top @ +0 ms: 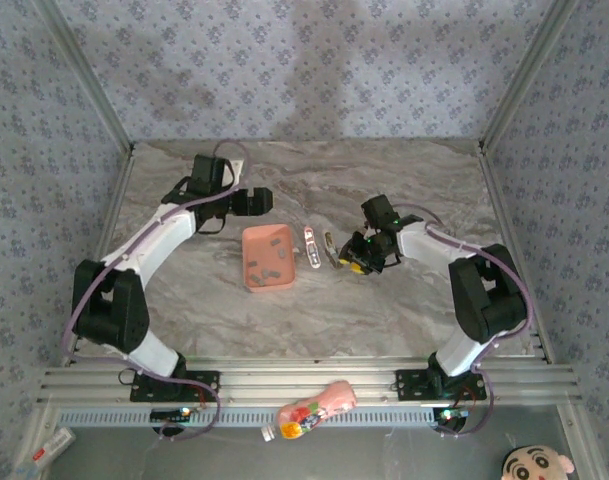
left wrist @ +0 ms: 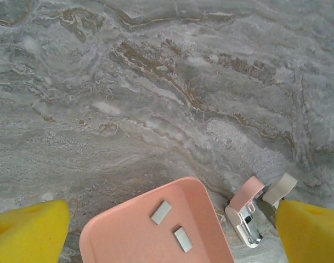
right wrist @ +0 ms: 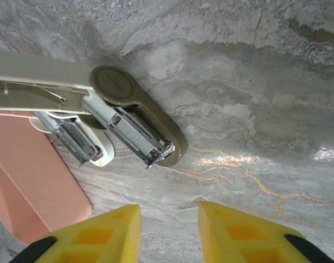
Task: Load the staples into the stapler
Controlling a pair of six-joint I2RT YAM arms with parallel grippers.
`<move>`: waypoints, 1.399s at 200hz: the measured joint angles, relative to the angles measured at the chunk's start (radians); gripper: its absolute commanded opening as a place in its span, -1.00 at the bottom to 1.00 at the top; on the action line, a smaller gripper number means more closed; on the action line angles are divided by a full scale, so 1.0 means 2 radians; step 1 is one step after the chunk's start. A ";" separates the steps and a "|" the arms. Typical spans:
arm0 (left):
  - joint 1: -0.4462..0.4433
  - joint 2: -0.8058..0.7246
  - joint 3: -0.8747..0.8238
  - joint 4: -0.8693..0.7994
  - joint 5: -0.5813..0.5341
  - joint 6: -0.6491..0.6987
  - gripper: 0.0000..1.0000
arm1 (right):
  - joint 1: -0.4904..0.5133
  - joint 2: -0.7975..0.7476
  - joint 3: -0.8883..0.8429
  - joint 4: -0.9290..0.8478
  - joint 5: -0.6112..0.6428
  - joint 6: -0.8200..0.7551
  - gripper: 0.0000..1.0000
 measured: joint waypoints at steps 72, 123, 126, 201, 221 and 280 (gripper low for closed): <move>0.000 0.093 0.105 -0.049 0.016 0.033 0.87 | -0.008 0.078 0.056 -0.024 -0.016 -0.036 -0.35; 0.000 0.141 0.167 -0.080 0.026 0.051 0.87 | -0.010 0.096 0.075 -0.023 -0.033 -0.042 -0.36; 0.000 0.143 0.171 -0.082 0.026 0.052 0.87 | -0.010 0.099 0.077 -0.023 -0.034 -0.043 -0.36; 0.000 0.191 0.243 -0.116 0.043 0.064 0.86 | -0.021 0.129 0.117 -0.036 -0.047 -0.051 -0.50; 0.000 0.203 0.256 -0.122 0.048 0.067 0.85 | -0.021 0.132 0.123 -0.048 -0.047 -0.056 -0.49; 0.000 0.212 0.267 -0.134 0.062 0.067 0.77 | -0.013 0.132 0.130 -0.102 -0.038 -0.086 -0.50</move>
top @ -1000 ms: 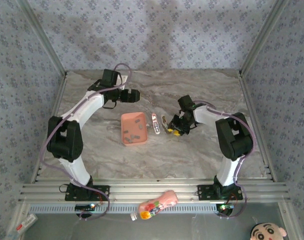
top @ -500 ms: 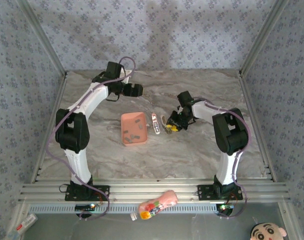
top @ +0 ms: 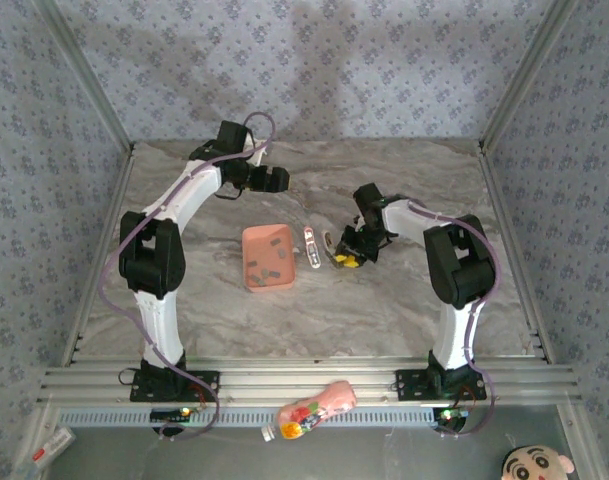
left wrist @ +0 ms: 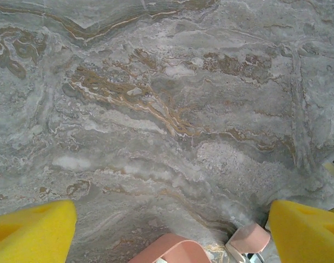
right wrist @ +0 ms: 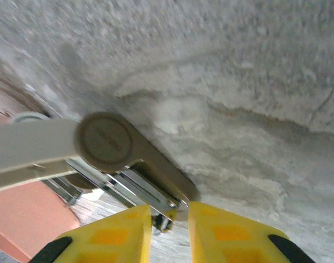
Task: Load the staples into the stapler
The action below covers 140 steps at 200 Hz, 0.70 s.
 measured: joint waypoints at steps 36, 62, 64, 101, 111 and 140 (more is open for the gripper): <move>0.000 0.000 0.002 -0.006 0.031 0.000 0.64 | 0.006 -0.006 -0.001 -0.010 0.013 -0.007 -0.44; -0.003 0.000 0.011 -0.008 0.062 0.000 0.57 | 0.006 -0.044 -0.021 -0.006 0.027 -0.006 -0.38; -0.004 0.000 0.012 -0.008 0.064 0.000 0.57 | 0.006 -0.050 -0.024 -0.006 0.028 -0.006 -0.38; -0.037 0.000 0.022 -0.021 0.090 0.001 0.37 | 0.003 -0.141 -0.093 0.031 0.035 0.015 -0.37; -0.051 0.000 0.023 -0.029 0.095 0.004 0.33 | 0.001 -0.164 -0.118 0.051 0.036 0.026 -0.37; -0.095 0.003 0.023 -0.050 0.093 0.003 0.29 | -0.019 -0.209 -0.191 0.123 0.037 0.066 -0.34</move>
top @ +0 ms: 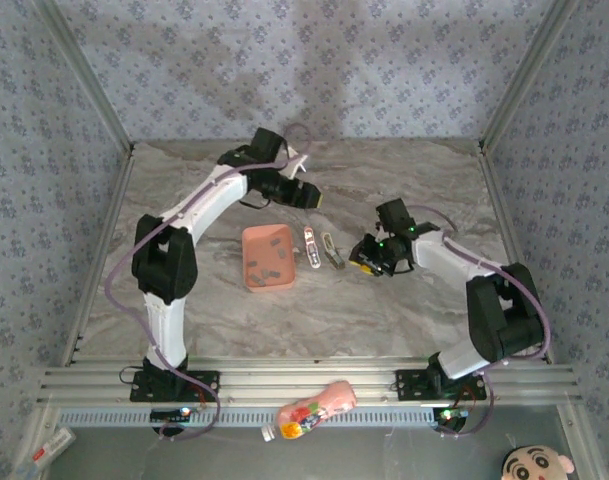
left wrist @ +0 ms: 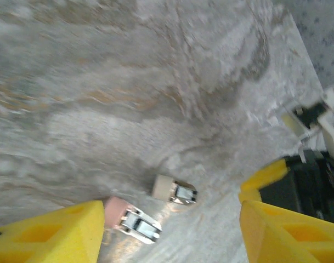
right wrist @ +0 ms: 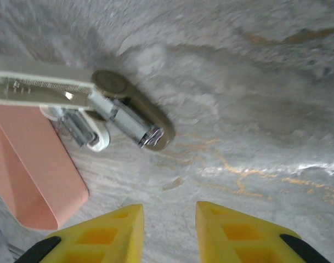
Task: Load the staples into the stapler
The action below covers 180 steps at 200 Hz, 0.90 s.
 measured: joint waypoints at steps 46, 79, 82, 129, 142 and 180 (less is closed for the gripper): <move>-0.047 0.008 -0.001 -0.012 -0.017 -0.009 0.10 | -0.020 -0.005 -0.036 0.067 -0.016 0.024 -0.34; -0.058 0.031 -0.001 -0.008 -0.038 -0.027 0.10 | -0.027 -0.009 -0.088 0.145 -0.029 0.075 -0.34; -0.059 0.035 -0.001 -0.008 -0.040 -0.029 0.10 | -0.028 -0.009 -0.092 0.151 -0.029 0.081 -0.33; -0.076 0.091 0.042 -0.029 -0.081 -0.033 0.12 | -0.029 0.001 -0.113 0.245 -0.043 0.155 -0.31; -0.083 0.099 0.059 -0.037 -0.092 -0.033 0.13 | -0.028 0.010 -0.115 0.268 -0.047 0.169 -0.31; -0.092 0.101 0.082 -0.042 -0.109 -0.030 0.14 | -0.020 0.037 -0.115 0.303 -0.051 0.199 -0.33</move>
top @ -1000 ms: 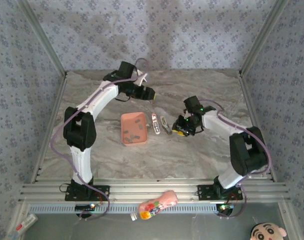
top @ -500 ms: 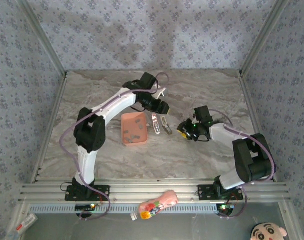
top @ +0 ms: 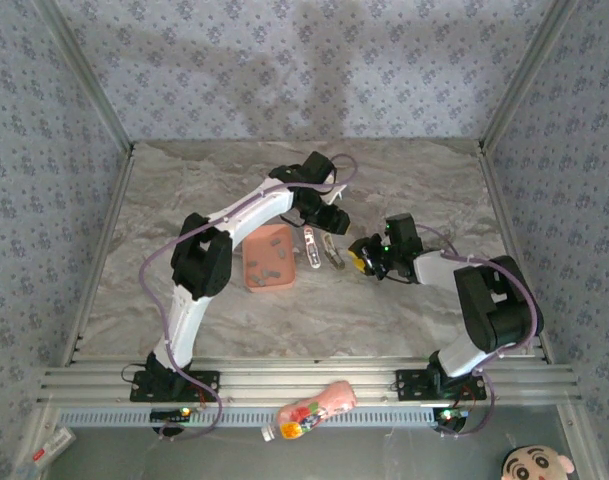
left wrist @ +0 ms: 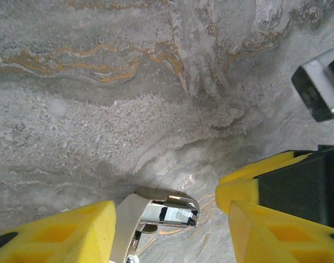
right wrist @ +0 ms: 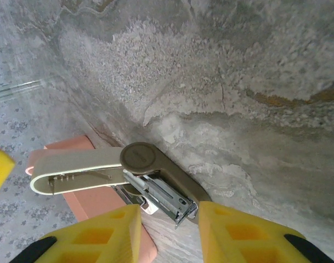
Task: Load the staples into the stapler
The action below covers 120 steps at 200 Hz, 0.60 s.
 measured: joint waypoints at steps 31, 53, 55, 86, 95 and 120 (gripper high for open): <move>0.001 0.004 0.011 -0.011 -0.007 0.001 0.14 | 0.006 0.020 0.000 0.011 -0.005 0.013 -0.36; 0.002 0.013 0.015 -0.019 -0.007 0.001 0.14 | 0.009 0.035 0.002 0.011 -0.008 0.019 -0.37; 0.001 0.014 0.016 -0.020 -0.007 0.001 0.14 | 0.010 0.036 0.003 0.011 -0.008 0.019 -0.38; 0.001 0.025 0.017 -0.031 -0.005 0.005 0.14 | 0.013 0.042 0.008 0.011 -0.011 0.022 -0.40; 0.001 0.028 0.018 -0.034 -0.005 0.005 0.14 | 0.014 0.043 0.009 0.011 -0.012 0.022 -0.40; 0.001 0.032 0.019 -0.039 0.004 0.008 0.10 | 0.014 0.045 0.010 0.011 -0.013 0.024 -0.44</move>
